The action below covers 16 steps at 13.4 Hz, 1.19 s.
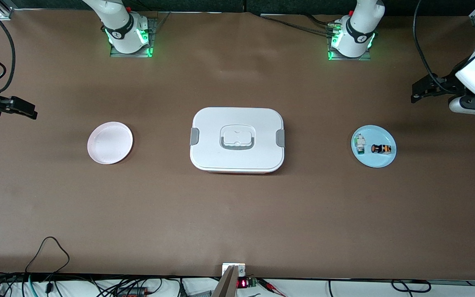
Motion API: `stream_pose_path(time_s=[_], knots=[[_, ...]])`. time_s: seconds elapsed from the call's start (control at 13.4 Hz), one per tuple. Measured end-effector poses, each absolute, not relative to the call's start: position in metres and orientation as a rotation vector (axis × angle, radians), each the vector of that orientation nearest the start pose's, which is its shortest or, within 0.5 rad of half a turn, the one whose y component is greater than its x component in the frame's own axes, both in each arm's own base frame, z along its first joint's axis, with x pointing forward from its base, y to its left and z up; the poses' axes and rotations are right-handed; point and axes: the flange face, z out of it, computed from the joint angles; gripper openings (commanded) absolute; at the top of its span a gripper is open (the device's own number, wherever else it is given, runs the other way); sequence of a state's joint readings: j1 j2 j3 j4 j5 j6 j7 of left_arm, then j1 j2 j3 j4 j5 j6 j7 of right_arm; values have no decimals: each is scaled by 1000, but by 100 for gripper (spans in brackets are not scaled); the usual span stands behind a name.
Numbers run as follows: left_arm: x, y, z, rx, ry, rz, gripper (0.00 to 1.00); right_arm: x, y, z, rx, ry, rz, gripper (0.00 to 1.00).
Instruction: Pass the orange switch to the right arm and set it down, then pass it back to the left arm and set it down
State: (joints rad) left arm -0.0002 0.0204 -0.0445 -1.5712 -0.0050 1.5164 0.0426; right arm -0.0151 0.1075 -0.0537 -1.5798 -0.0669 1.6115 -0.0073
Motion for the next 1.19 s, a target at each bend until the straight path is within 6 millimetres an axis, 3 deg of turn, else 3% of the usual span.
stream_pose_path(time_s=[0.67, 0.97, 1.19], knots=[[555, -16, 606, -3143, 112, 130, 100, 585, -46, 563, -3208, 90, 124, 100], [557, 6, 591, -3144, 50, 210, 100, 585, -46, 563, -3207, 90, 125, 100], [561, 8, 569, -3138, 47, 321, 100, 585, -46, 563, -3207, 90, 126, 100]])
